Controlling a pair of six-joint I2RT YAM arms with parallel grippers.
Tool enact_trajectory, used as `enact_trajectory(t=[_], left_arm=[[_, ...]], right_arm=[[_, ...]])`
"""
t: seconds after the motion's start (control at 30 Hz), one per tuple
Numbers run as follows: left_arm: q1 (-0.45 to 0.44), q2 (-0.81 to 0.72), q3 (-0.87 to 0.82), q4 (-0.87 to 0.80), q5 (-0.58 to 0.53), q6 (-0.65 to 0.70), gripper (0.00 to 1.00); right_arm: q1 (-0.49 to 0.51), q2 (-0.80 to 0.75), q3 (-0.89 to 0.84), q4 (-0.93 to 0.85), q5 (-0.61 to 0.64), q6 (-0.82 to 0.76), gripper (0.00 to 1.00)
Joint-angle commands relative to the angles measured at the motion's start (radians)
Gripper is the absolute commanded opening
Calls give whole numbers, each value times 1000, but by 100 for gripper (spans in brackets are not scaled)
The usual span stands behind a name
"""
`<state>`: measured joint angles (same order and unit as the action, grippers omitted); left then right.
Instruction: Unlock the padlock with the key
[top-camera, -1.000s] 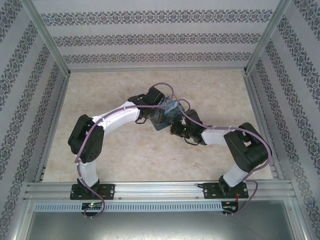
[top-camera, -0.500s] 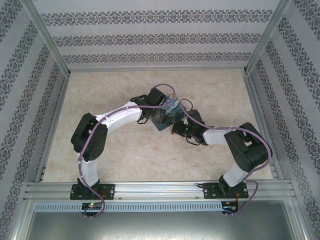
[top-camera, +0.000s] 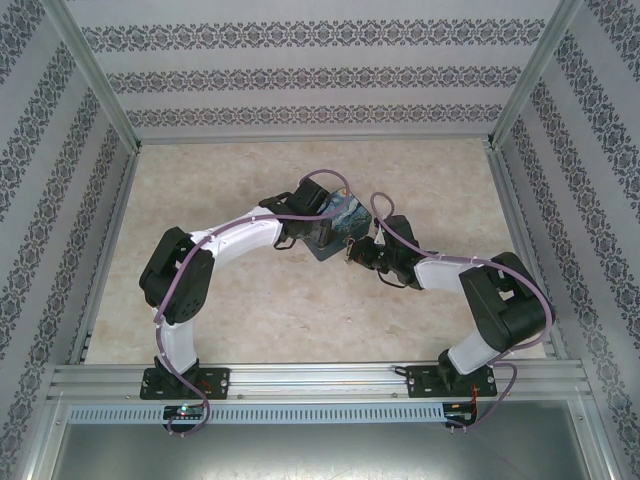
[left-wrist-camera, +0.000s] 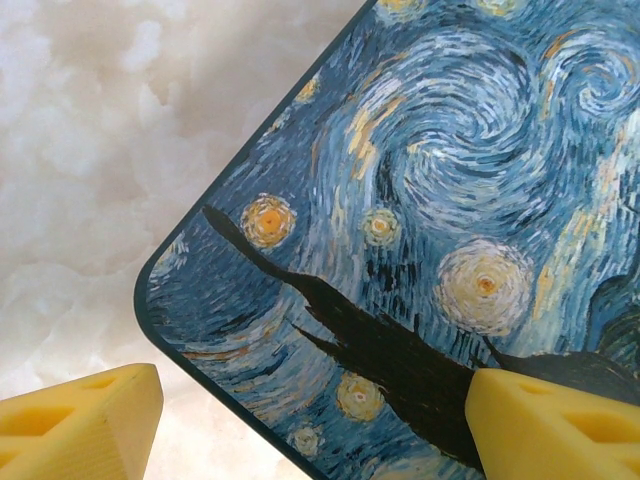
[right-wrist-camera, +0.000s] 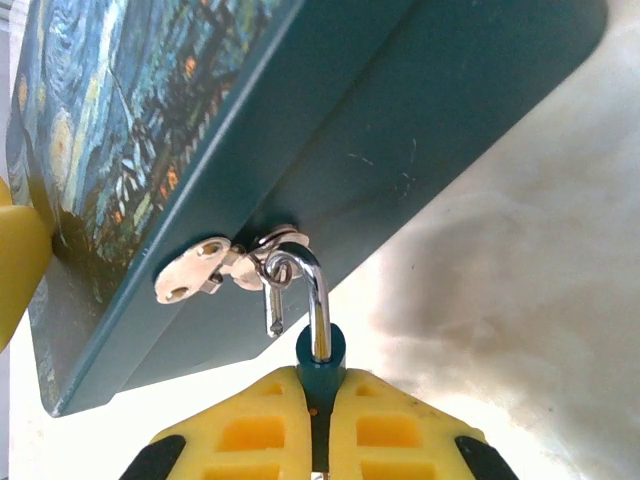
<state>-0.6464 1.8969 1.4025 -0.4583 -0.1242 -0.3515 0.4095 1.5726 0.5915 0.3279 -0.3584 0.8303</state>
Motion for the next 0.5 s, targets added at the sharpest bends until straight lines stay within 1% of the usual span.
enact_trajectory(t=[0.0, 0.47], left_arm=[[-1, 37, -54, -80, -2, 8, 80], [0, 37, -68, -78, 6, 8, 79]], right_arm=[[-11, 5, -23, 35, -8, -12, 0], [-17, 30, -58, 129, 46, 37, 0]])
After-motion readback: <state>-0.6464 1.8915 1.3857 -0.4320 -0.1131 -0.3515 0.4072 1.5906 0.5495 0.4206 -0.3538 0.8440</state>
